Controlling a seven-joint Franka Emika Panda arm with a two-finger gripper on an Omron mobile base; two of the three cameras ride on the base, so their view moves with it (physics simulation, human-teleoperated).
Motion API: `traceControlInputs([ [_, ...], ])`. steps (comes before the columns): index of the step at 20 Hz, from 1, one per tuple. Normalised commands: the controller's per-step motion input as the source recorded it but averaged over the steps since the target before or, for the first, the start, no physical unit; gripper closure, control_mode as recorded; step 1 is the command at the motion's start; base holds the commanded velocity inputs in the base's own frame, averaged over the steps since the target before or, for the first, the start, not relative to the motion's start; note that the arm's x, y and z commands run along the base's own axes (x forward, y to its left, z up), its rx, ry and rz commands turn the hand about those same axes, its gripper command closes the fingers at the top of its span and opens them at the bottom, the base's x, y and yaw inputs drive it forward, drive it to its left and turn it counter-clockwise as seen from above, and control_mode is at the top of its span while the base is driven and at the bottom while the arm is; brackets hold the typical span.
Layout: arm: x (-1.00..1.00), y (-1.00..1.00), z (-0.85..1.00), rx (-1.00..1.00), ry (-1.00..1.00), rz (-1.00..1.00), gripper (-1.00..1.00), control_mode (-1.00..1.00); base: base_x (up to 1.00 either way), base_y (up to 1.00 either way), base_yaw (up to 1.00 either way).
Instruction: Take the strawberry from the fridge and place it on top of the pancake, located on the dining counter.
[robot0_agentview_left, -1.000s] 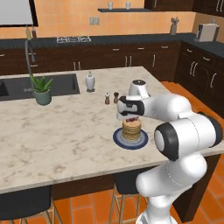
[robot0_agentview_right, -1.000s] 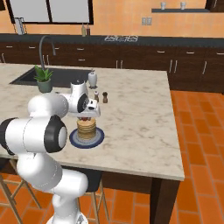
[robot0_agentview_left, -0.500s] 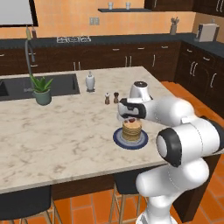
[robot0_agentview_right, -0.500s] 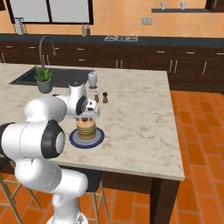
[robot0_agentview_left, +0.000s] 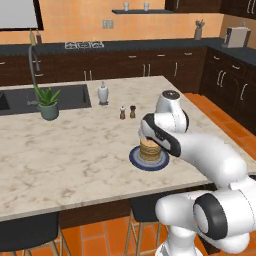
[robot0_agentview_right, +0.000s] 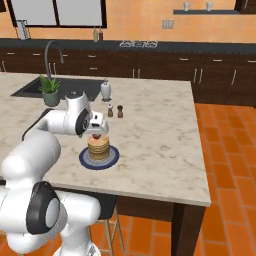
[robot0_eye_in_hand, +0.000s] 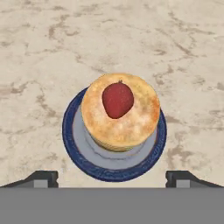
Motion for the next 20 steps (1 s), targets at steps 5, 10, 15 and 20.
traceControlInputs([
  [5,-0.87,0.00,0.48,0.00,-0.08,-0.05,-1.00,-1.00,0.00,0.00,0.00],
  [10,-0.87,0.00,0.58,0.00,-0.17,-0.01,-1.00,-1.00,0.00,0.00,0.00],
  [15,-0.63,-0.09,0.58,0.00,-0.08,0.00,-1.00,-1.00,0.00,0.00,0.00],
  [20,-0.38,-0.22,0.57,0.00,-0.01,0.00,-1.00,-1.00,0.00,0.00,0.00],
])
